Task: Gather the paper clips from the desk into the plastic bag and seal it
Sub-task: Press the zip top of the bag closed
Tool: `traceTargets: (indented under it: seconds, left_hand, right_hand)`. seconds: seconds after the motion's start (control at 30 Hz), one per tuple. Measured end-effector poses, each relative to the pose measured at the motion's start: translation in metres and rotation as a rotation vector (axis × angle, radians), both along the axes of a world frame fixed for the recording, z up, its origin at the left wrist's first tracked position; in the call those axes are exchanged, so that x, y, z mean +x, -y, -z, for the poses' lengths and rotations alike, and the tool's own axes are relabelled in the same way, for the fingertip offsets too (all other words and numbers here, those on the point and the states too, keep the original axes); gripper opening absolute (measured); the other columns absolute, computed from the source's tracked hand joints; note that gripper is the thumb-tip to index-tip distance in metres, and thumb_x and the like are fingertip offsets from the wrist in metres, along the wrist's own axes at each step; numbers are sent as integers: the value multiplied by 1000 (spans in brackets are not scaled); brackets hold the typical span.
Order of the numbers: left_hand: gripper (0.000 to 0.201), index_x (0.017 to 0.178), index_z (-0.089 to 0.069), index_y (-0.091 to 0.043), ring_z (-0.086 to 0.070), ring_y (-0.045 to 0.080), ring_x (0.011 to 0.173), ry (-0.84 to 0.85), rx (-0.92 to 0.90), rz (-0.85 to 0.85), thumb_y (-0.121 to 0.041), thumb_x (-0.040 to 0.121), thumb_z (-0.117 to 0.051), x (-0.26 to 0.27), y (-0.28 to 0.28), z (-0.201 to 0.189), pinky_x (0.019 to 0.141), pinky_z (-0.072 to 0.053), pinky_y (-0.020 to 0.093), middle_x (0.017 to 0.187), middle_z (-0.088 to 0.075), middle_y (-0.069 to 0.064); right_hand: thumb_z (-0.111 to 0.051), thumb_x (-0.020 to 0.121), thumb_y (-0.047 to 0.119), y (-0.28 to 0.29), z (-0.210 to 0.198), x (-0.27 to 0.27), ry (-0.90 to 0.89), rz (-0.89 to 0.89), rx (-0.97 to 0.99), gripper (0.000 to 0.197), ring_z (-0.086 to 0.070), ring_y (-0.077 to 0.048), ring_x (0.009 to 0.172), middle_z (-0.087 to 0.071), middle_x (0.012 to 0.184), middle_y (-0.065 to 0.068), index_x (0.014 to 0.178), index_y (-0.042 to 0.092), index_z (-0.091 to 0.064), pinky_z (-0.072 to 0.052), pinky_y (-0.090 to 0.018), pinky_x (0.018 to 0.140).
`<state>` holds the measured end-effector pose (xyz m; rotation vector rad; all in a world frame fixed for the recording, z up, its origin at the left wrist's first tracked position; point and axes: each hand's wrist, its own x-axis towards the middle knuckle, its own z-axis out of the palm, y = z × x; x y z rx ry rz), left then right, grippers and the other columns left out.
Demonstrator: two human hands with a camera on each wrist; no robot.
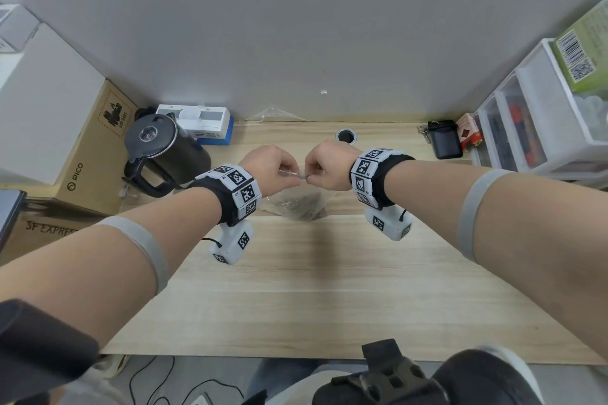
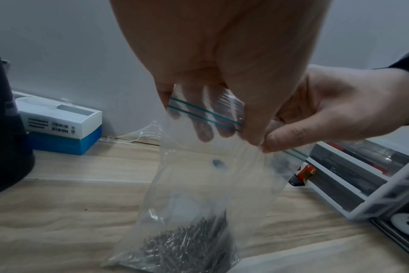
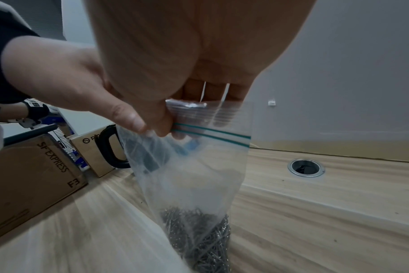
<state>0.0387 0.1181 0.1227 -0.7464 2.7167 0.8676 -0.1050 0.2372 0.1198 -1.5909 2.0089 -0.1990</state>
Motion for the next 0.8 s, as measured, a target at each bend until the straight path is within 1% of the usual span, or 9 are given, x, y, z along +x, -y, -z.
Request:
traceTargets:
  seconds: [0.1,0.2,0.3,0.37,0.5,0.57,0.67,0.77,0.8]
  left_hand:
    - [9,83,-76,-22,-64,16,82,4,-58,19,-30,83,-73,-1,-1,0,80,-55,35,82,-71,-4]
    - [10,83,-76,-17,-65,19,84,-17,-55,10,-26,83,-72,0,-1,0,80,-55,36,82,-72,-1]
    - [11,84,-75,-14,-64,21,84,-17,-63,47,-24,84,-71,-1,-2,-2,79,-54,36,83,-72,2]
    - [11,83,-75,-14,-64,20,82,-18,-62,53,-24,84,-72,-1,0,-1,79,-54,36,82,-71,1]
    - [9,82,-75,-17,-62,20,81,-17,-60,44,-25,84,-72,2,6,2,78,-53,34,79,-69,-2]
    - [9,82,-75,-17,-63,20,82,-23,-50,37,-25,84,-72,2,6,3,77,-52,32,79,-69,-3]
    - [7,79,-74,-19,-63,21,82,-28,-46,30,-24,82,-72,1,6,4,77,-53,33,81,-71,-1]
    - [7,78,-74,-18,-62,20,82,-32,-31,14,-24,82,-72,2,7,5,76,-52,32,81,-71,-1]
    - [8,79,-74,-18,-63,20,82,-34,-26,11,-24,83,-72,2,8,5,75,-51,30,81,-71,-1]
  right_hand:
    - [-63,82,30,-3,0,-4,6,-3,10,12,-64,-19,79,-69,82,8,84,22,-71,-55,-32,70]
    - [-61,85,26,-7,0,-12,-20,23,27,11,-64,-19,80,-69,82,7,85,21,-71,-55,-33,73]
    - [-60,85,25,-7,2,-12,-40,20,31,12,-65,-19,83,-70,84,7,86,22,-72,-56,-35,75]
    - [-61,85,26,-6,2,-11,-31,20,34,11,-64,-18,83,-70,85,8,86,22,-71,-56,-34,75]
    - [-63,84,32,-11,2,-18,-9,63,26,11,-63,-15,81,-67,81,13,86,24,-71,-51,-28,71]
    - [-63,85,29,-13,3,-21,-15,76,25,11,-63,-15,82,-67,80,13,86,24,-72,-49,-26,71]
    - [-63,85,26,-13,5,-21,-37,62,8,12,-64,-16,82,-70,81,9,85,21,-74,-50,-27,71]
    - [-63,85,29,-15,6,-21,-22,91,3,13,-64,-15,82,-69,83,11,88,22,-73,-52,-28,72]
    - [-64,85,31,-17,7,-22,-20,96,-3,14,-63,-14,82,-67,84,11,90,22,-72,-51,-27,71]
